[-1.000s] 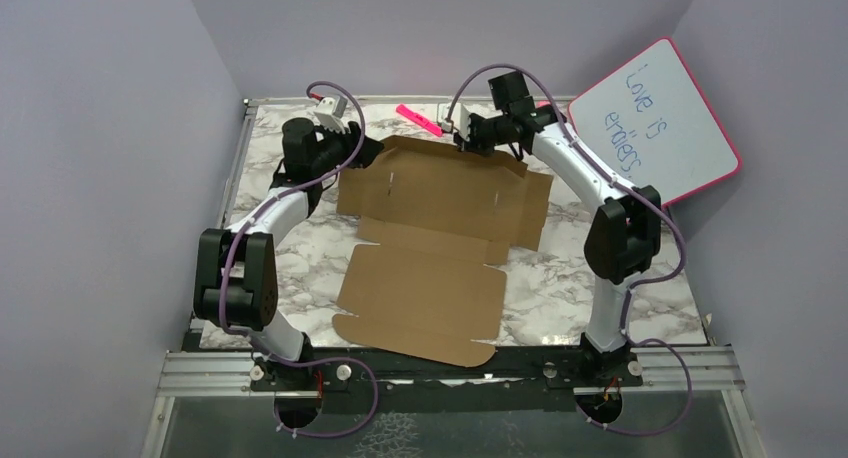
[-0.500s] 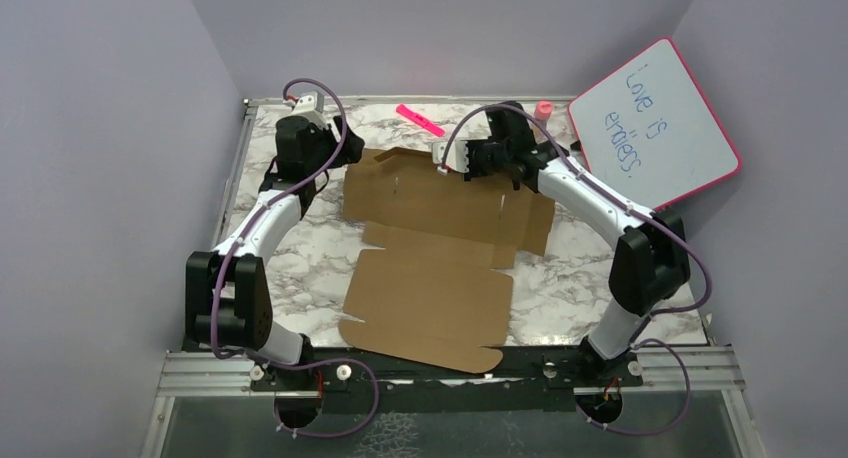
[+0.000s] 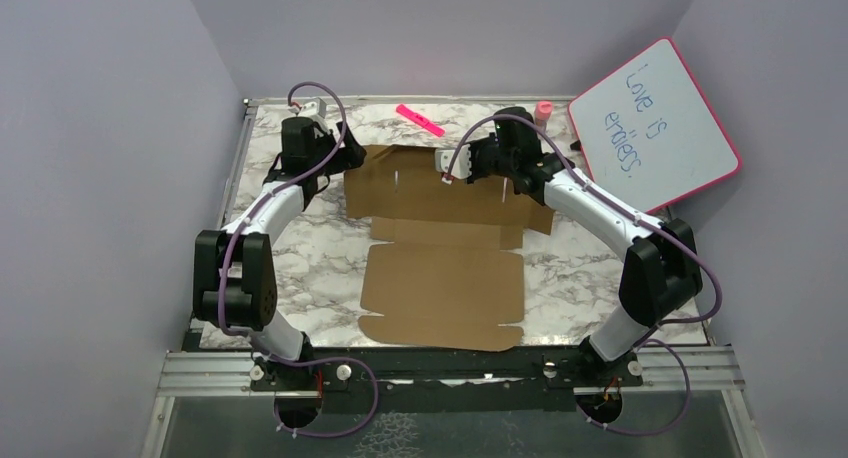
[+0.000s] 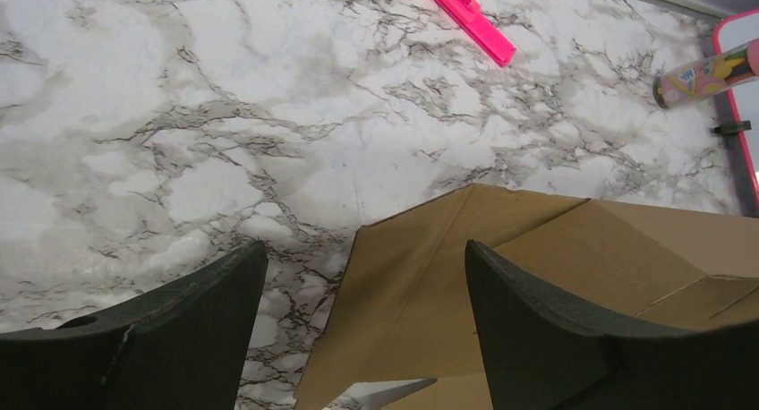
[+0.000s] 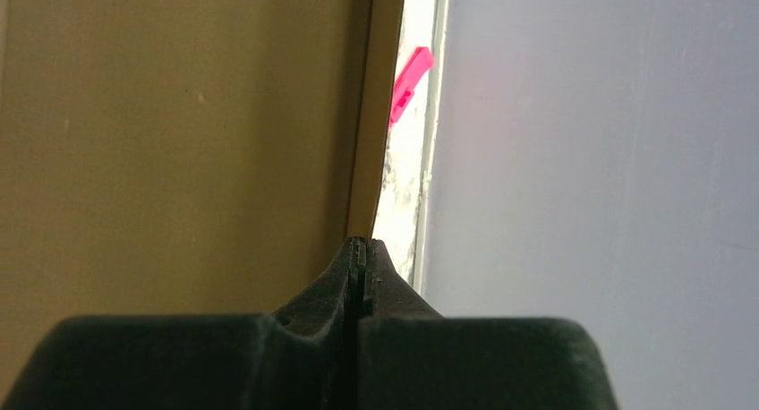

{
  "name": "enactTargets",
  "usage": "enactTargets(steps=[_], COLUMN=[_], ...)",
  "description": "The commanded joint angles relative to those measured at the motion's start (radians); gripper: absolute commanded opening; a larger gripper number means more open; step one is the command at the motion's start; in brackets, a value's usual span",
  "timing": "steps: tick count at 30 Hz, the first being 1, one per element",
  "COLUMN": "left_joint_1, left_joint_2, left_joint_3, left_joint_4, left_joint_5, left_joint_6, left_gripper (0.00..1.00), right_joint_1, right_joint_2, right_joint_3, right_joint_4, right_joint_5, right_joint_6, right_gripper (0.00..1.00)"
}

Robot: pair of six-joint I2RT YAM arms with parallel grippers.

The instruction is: Fold the paper box

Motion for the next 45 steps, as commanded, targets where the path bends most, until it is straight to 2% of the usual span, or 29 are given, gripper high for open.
enactTargets(steps=[1,11,17,20,25,29,33,36,45], left_joint_1=[0.005,-0.038,-0.074,-0.085,-0.124,-0.160,-0.200,-0.246,-0.336], left_joint_2=[0.031,0.039,-0.018,-0.047,-0.103,-0.123,-0.135,-0.153,-0.188], left_joint_3=[0.035,0.014,-0.052,-0.074,-0.116,-0.140,-0.164,-0.202,-0.267], left_joint_4=[0.024,0.082,0.141,0.165,0.200,0.208,0.205,0.219,0.276], left_joint_5=[0.066,0.087,0.064,0.052,0.024,-0.005,-0.079,-0.162,-0.245], left_joint_6=[-0.001,-0.036,-0.035,-0.032,-0.011,0.000,0.020,0.031,0.052], left_gripper=[0.83,0.83,0.79,0.73,0.51,0.41,0.36,0.29,0.17], right_joint_1=[0.008,0.019,0.032,0.035,0.035,0.035,0.036,0.036,0.038], right_joint_2=[-0.006,-0.001,0.006,0.015,0.025,0.020,0.009,0.000,-0.027], right_joint_3=[-0.008,-0.040,-0.077,-0.077,-0.086,-0.102,-0.132,-0.161,-0.239], right_joint_4=[0.076,0.126,0.230,0.252,0.274,0.305,0.354,0.392,0.532], right_joint_5=[0.024,0.060,0.098,0.123,0.127,0.138,0.133,0.108,0.131], right_joint_6=[-0.031,-0.053,-0.051,-0.038,-0.023,-0.021,-0.024,-0.027,-0.058], right_gripper=[0.01,0.01,0.01,0.01,0.01,0.01,0.01,0.01,0.01])
